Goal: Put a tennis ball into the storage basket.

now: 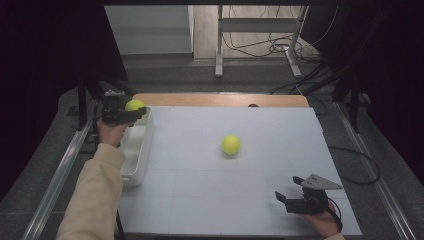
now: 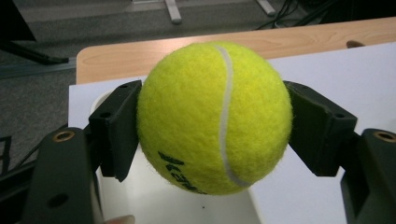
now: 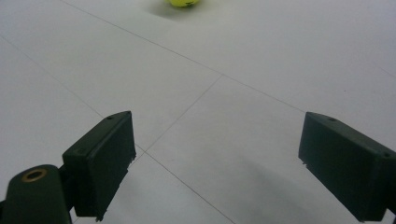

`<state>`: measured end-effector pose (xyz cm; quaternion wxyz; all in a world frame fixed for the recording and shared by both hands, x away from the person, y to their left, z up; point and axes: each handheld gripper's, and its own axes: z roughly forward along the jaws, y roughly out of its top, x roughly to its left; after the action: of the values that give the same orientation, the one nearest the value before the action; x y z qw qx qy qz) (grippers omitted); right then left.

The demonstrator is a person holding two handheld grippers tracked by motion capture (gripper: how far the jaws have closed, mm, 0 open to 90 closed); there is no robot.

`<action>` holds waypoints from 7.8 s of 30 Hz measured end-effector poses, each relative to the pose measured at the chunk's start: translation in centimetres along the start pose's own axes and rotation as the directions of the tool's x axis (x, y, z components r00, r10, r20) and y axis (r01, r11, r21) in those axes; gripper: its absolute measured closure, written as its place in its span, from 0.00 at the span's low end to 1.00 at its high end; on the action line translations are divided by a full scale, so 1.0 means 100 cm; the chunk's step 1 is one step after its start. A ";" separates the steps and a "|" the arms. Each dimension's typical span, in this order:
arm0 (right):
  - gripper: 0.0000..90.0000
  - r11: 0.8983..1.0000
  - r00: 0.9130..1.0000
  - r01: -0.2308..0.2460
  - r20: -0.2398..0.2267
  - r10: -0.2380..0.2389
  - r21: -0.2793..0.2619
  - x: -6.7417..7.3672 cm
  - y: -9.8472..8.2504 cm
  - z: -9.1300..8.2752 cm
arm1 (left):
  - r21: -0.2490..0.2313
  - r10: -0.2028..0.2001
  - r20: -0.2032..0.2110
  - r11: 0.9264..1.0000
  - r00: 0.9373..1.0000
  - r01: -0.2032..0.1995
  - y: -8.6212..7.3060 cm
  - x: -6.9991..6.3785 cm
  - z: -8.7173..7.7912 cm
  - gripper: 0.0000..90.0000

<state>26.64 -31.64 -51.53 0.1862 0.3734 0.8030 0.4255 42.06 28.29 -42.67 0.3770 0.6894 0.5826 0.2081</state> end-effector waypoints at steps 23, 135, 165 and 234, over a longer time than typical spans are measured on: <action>0.12 1.000 1.000 0.002 -0.007 -0.002 0.000 0.000 0.000 0.000 | 0.097 -0.016 -0.024 0.995 1.000 0.019 -0.007 0.009 0.015 0.29; 0.13 1.000 1.000 -0.005 0.001 0.005 -0.027 -0.003 0.002 -0.001 | -0.133 0.210 0.350 0.976 0.913 -0.173 -0.023 -0.103 -0.024 0.16; 0.13 1.000 1.000 -0.003 0.006 0.003 -0.017 -0.001 0.003 0.000 | -0.101 0.285 0.394 0.958 0.873 -0.267 -0.020 -0.153 0.003 0.16; 0.13 1.000 1.000 -0.016 0.019 0.016 -0.010 -0.004 -0.001 -0.001 | 0.049 0.314 0.452 0.926 0.835 -0.375 -0.021 -0.222 0.091 0.14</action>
<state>26.76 -32.00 -51.52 0.1922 0.3830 0.7961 0.4273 42.12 4.56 -46.60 0.4065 0.8357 0.3620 0.0729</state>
